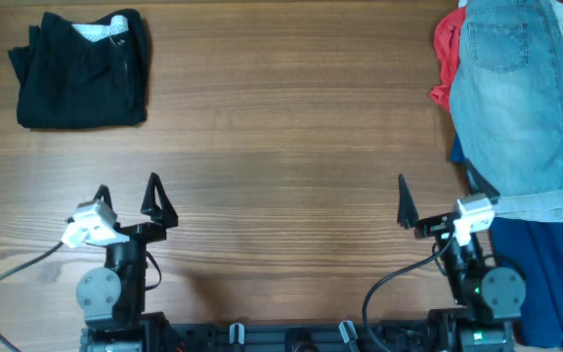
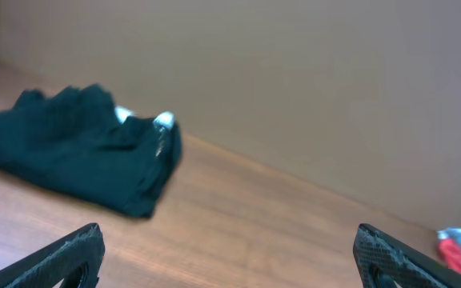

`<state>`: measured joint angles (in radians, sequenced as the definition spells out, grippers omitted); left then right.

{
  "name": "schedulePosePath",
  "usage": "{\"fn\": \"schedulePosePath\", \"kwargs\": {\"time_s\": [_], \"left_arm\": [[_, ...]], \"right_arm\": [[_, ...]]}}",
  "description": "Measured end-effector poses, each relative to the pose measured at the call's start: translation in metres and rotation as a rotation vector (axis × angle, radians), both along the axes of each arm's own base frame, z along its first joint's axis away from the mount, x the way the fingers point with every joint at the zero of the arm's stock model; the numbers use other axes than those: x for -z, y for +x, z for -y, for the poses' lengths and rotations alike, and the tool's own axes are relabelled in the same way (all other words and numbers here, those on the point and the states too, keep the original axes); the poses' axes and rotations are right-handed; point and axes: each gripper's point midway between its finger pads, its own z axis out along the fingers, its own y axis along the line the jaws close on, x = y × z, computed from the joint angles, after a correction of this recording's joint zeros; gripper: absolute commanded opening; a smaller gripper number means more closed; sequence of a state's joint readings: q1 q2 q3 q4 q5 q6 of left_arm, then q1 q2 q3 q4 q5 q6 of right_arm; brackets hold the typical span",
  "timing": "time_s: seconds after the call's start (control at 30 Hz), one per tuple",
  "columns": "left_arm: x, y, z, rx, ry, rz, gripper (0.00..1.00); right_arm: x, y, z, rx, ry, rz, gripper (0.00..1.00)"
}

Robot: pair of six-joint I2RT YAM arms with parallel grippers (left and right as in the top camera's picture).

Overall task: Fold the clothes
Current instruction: 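Reach the right gripper to the clothes pile and grasp the light blue jeans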

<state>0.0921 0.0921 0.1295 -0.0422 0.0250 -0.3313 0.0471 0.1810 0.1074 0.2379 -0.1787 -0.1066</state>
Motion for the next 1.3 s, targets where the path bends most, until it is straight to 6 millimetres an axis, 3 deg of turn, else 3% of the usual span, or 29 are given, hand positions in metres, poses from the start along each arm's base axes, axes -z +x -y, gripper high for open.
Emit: {"fn": "schedulePosePath", "kwargs": {"time_s": [0.1, 0.33, 0.53, 0.63, 0.83, 0.97, 1.17, 1.3], "left_arm": [[-0.025, 0.005, 0.005, 0.031, -0.001, -0.007, 1.00], [-0.057, 0.034, 0.010, 0.081, -0.003, -0.187, 1.00], [-0.072, 0.067, 0.008, 0.090, -0.014, -0.408, 1.00], [-0.067, 0.081, 0.007, 0.092, -0.028, -0.517, 1.00], [-0.036, 0.095, 0.014, 0.125, -0.042, -0.786, 1.00], [-0.012, 0.103, 0.019, 0.157, -0.021, -0.880, 1.00], [0.017, 0.100, 0.021, 0.171, -0.040, -0.996, 1.00], [0.015, 0.111, 0.030, 0.210, -0.060, -0.956, 0.99]], "right_arm": [[-0.023, 0.011, -0.001, -0.002, -0.001, -0.020, 1.00], [-0.081, 0.062, -0.008, -0.030, -0.008, -0.100, 1.00], [-0.085, 0.114, -0.023, -0.105, -0.015, -0.363, 1.00], [-0.084, 0.139, -0.029, -0.138, -0.011, -0.522, 1.00], [-0.082, 0.177, -0.036, -0.167, 0.002, -0.776, 1.00], [-0.076, 0.206, -0.038, -0.169, 0.009, -0.792, 1.00], [-0.055, 0.217, -0.035, -0.143, 0.028, -0.841, 1.00], [-0.041, 0.228, -0.016, -0.032, -0.007, -0.857, 1.00]]}}
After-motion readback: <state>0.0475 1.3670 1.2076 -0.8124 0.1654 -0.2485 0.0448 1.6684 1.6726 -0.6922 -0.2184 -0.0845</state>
